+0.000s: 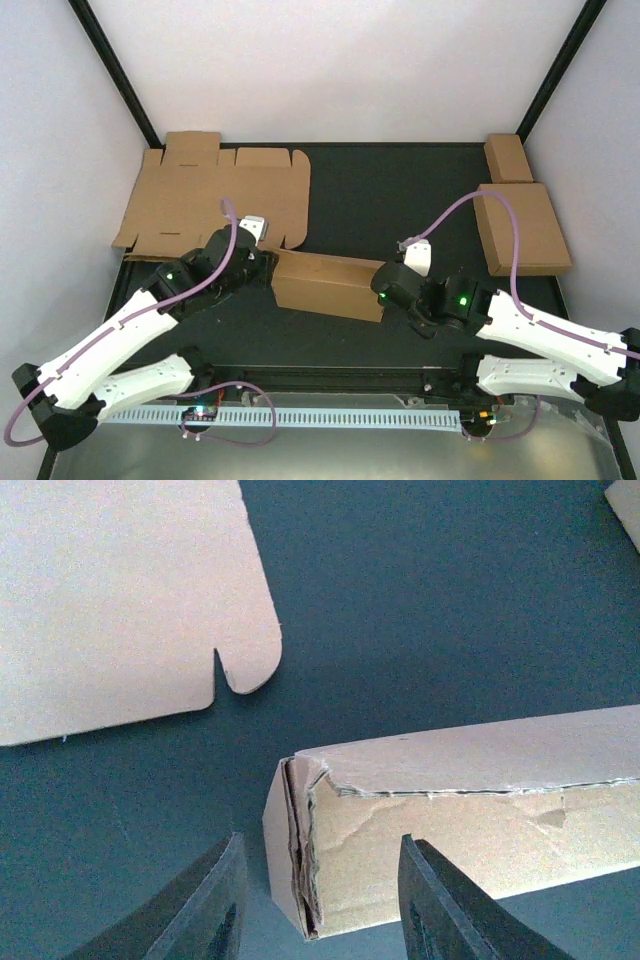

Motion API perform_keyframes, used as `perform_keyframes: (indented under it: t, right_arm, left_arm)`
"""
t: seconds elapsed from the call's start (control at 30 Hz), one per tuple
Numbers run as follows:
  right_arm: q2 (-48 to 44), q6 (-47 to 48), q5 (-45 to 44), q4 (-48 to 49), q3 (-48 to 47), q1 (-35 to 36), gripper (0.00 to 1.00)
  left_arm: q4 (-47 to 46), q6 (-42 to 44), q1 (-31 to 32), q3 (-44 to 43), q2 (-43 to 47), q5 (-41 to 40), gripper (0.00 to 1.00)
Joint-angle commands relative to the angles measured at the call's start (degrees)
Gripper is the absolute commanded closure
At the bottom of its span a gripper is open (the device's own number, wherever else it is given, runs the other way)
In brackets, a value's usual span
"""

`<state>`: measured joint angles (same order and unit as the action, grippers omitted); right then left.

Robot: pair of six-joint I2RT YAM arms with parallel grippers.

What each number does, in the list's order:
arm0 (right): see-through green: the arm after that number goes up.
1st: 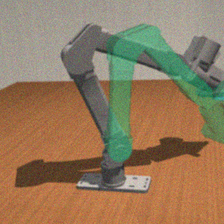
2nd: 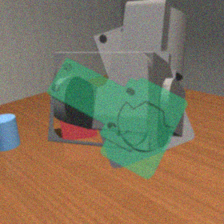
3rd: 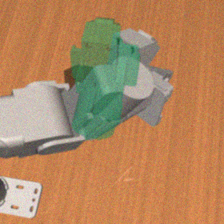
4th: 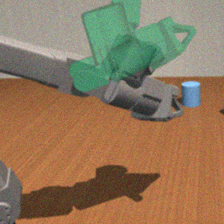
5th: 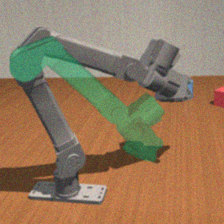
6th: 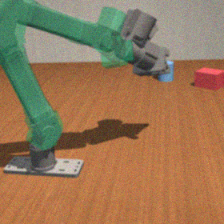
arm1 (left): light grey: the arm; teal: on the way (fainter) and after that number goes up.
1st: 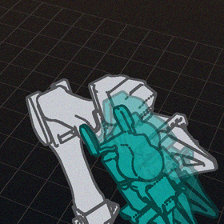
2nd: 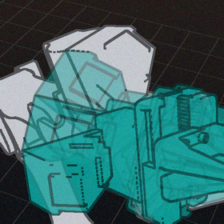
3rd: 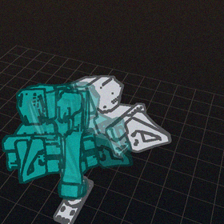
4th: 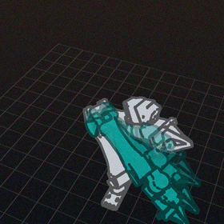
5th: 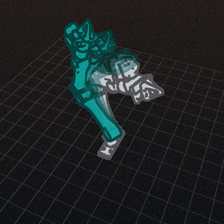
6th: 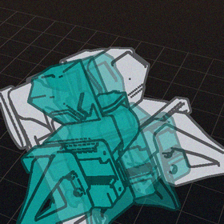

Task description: Fold the paper box

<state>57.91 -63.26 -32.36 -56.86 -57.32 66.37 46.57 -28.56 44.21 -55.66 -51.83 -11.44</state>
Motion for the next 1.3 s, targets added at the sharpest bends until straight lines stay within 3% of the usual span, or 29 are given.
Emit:
perform_keyframes:
  t: [0.0, 0.2, 0.7, 0.83, 1.27]
  right_arm:
    - [0.22, -0.41, 3.22, -3.40, 1.11, 0.21, 0.98]
    - [0.33, -0.34, 3.30, -3.27, 1.16, 0.25, 0.98]
    - [0.32, -0.35, 3.18, -3.46, 1.05, 0.25, 0.98]
    - [0.32, -0.30, 3.18, -3.46, 1.05, 0.19, 0.98]
    - [0.40, -0.63, 3.18, -3.74, 1.13, 0.21, 0.98]
  left_arm:
    - [2.09, 1.08, -0.51, -2.53, -0.55, -3.31, 0.55]
    - [2.26, 1.51, -0.52, -2.36, -1.47, -3.84, 0.69]
    - [2.99, 1.52, -0.61, -2.18, -5.69, -4.02, 0.80]
    - [3.81, 1.76, -0.61, -2.47, -6.42, -4.26, 0.97]
    - [6.27, 0.27, -0.57, -2.61, -7.85, -1.91, 0.98]
